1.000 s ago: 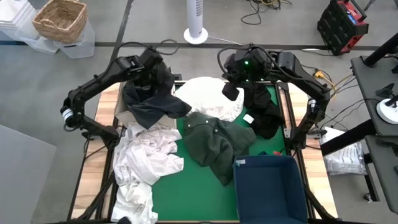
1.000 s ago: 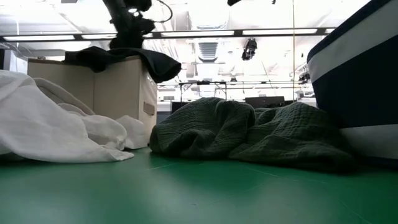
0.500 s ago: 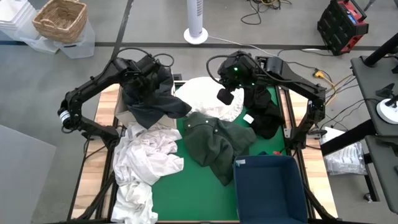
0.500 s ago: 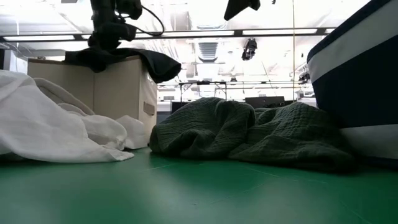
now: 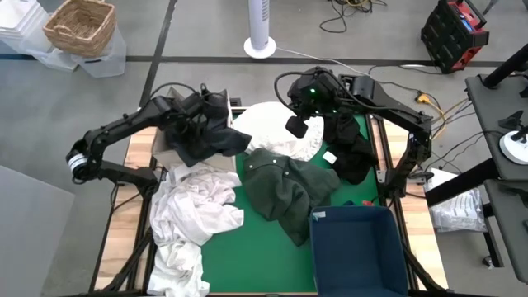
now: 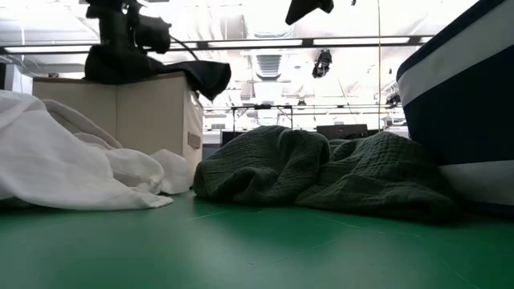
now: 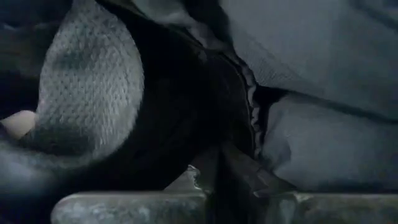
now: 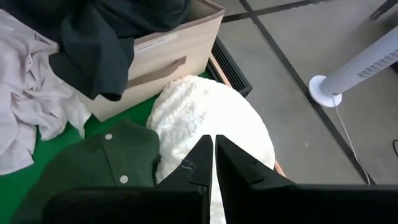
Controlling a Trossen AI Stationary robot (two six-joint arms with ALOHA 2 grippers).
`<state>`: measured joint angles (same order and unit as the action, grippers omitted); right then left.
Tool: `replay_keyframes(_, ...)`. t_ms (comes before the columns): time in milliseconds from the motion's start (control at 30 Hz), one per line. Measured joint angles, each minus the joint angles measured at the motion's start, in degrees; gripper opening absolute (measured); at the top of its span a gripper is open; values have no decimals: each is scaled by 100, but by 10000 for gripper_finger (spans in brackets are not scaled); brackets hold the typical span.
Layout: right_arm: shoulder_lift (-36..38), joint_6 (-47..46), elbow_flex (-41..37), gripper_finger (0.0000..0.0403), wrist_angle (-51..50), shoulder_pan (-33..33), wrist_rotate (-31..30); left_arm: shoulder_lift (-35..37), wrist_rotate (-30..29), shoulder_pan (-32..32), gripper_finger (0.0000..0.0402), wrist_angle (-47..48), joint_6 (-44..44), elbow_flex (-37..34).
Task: Sort clothes
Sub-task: Put the black cloth into the white bin
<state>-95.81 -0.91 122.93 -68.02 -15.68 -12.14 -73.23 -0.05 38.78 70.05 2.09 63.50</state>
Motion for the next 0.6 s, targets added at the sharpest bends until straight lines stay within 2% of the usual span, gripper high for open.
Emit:
replay_keyframes(167, 0, -39, -8, 12, -3, 0, 5, -105, 261, 129, 0, -357, -11, -307)
replay_keyframes(333, 2, -66, -8, 12, -2, 0, 7, -122, 132, 273, 0, -471, -7, -239)
replay_keyframes(467, 2, -66, -8, 12, -3, 0, 7, 21, 56, 265, 0, -397, -9, 238)
replay_keyframes(600, 2, -67, -8, 12, -2, 0, 7, 148, 91, 269, 0, -175, -126, 1102)
